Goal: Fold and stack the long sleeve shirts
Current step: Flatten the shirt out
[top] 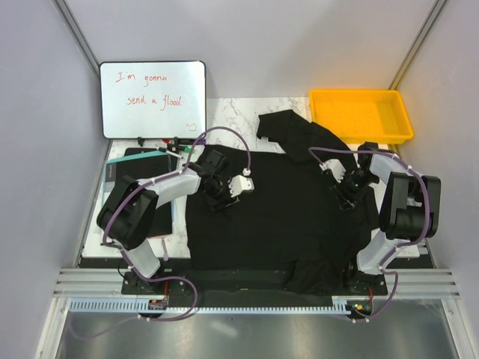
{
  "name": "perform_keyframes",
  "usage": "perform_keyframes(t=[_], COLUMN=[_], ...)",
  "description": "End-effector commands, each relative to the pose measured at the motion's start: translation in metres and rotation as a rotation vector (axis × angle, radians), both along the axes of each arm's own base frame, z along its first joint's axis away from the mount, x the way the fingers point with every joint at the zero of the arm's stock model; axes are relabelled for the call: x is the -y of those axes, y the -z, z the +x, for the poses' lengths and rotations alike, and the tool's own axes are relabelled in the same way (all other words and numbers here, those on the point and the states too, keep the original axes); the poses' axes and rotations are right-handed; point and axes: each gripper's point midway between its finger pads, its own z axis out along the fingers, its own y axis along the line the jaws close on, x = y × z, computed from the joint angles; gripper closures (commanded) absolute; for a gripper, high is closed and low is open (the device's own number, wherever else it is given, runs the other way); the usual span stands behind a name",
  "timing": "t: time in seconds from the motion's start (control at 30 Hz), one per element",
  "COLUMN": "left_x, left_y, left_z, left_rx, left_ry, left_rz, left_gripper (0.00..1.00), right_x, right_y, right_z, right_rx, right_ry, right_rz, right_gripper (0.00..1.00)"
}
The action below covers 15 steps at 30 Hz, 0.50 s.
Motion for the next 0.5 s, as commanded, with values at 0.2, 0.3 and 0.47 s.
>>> perform_keyframes(t=[0.2,0.3,0.47], left_x=[0.021,0.038,0.049], left_y=[-0.046,-0.085,-0.122], left_z=[-0.043,-0.012,0.041], left_rx=[-0.06,0.017,0.074], left_ry=[0.044,0.023,-0.1], left_rz=[-0.114,-0.206,-0.309], left_gripper=[0.43,0.39,0.26], right_x=[-0.025,-0.032,-0.033], right_y=[-0.064,-0.106,-0.156], right_z=[-0.017,0.04,0.151], right_rx=[0.004,0.126,0.359], right_ry=[-0.055,0.026,0.273], right_rz=[0.183,0.252,0.351], right_gripper=[0.42,0.39,0.3])
